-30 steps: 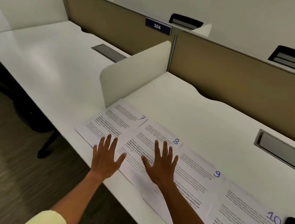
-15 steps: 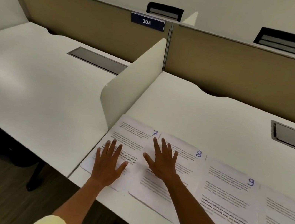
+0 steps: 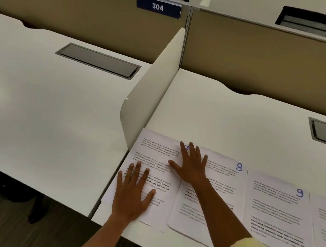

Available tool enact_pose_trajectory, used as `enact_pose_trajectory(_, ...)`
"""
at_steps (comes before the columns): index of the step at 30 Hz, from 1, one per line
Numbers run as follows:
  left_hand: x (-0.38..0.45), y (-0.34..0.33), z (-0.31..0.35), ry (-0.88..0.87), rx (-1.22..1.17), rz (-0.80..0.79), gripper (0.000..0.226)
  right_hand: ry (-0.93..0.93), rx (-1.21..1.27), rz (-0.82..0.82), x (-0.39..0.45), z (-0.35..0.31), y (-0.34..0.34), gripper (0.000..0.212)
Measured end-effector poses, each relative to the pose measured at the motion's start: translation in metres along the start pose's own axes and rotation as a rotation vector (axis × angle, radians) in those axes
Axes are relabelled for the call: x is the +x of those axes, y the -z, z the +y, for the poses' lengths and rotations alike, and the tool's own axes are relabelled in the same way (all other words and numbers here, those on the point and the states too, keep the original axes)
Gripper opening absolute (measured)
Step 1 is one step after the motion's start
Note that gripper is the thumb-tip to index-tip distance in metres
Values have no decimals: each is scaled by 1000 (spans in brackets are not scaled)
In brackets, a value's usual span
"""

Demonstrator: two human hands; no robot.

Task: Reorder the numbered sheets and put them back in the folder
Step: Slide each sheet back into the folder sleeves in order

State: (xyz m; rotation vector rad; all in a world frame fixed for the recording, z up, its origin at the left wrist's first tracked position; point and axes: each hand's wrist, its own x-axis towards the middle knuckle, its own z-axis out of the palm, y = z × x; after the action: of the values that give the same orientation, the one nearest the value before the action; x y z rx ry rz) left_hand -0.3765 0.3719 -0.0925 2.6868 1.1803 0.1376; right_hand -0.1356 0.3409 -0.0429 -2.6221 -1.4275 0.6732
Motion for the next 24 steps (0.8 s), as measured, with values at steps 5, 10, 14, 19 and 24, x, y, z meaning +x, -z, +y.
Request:
enact_pose_trajectory(5,-1,1,-1,-6,-17,7,77,-49,50,34,11,-3,-2,85)
enact_pose_trajectory(10,-1,1,-2,-17,-33,15,77,12,302,302,15,-2,-3,71)
enact_pose_trajectory(14,-1,-2,-2,-16,-51,24,78,14,595,382,3,-15,10,76)
enact_pose_trajectory(19,-1,-3,-5,-18,-46,13,78,-126,862,287,-14,-26,13,83)
enact_pose_trajectory(24,1,-2,-7,-19,-139,19,76,-142,943,82,-34,-21,-3,45)
